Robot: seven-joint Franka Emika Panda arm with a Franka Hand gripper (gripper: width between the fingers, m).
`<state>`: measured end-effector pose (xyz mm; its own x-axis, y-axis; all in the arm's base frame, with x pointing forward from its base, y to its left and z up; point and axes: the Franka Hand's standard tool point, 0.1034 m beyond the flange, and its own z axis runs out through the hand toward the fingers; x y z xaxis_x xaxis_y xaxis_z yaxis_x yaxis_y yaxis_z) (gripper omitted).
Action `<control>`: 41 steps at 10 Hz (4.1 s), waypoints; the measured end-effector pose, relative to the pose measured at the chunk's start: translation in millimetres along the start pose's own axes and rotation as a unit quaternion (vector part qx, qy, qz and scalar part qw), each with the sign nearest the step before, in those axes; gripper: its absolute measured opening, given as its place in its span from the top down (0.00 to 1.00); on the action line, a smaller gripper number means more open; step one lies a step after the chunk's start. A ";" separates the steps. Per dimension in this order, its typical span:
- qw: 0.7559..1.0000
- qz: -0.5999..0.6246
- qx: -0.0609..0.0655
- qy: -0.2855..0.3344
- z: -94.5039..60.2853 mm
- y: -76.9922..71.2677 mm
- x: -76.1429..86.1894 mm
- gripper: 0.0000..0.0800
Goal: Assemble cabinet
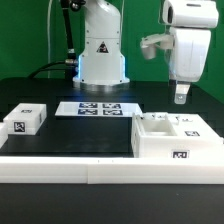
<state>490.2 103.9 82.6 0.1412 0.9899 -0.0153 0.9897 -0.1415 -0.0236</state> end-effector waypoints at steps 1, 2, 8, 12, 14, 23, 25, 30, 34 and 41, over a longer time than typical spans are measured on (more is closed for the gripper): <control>1.000 0.006 0.005 -0.002 1.8 -3.2 -1.8 0.00; 1.000 0.007 0.004 -0.002 1.8 -1.8 -1.7 0.00; 1.000 0.002 -0.006 0.006 7.1 -14.6 -0.1 0.00; 1.000 -0.010 0.008 0.008 28.3 -56.1 -3.0 0.00; 1.000 -0.011 0.011 0.013 40.3 -68.8 -3.7 0.00; 0.999 -0.004 0.038 0.014 68.3 -82.4 -8.4 0.32; 0.999 -0.004 0.038 0.014 68.7 -82.7 -8.4 0.55; 0.999 -0.009 0.038 0.015 69.4 -81.3 -10.4 0.91; 0.999 -0.006 0.038 0.014 67.7 -81.0 -10.7 0.91; 1.000 0.009 0.028 -0.009 24.0 -66.0 -26.1 0.91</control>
Offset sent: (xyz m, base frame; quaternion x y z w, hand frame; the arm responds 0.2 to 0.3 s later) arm 0.0000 0.0000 0.0000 0.0000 0.0000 0.0000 1.0000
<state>420.5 87.1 60.6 0.1570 0.9870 -0.0348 0.9840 -0.1594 -0.0796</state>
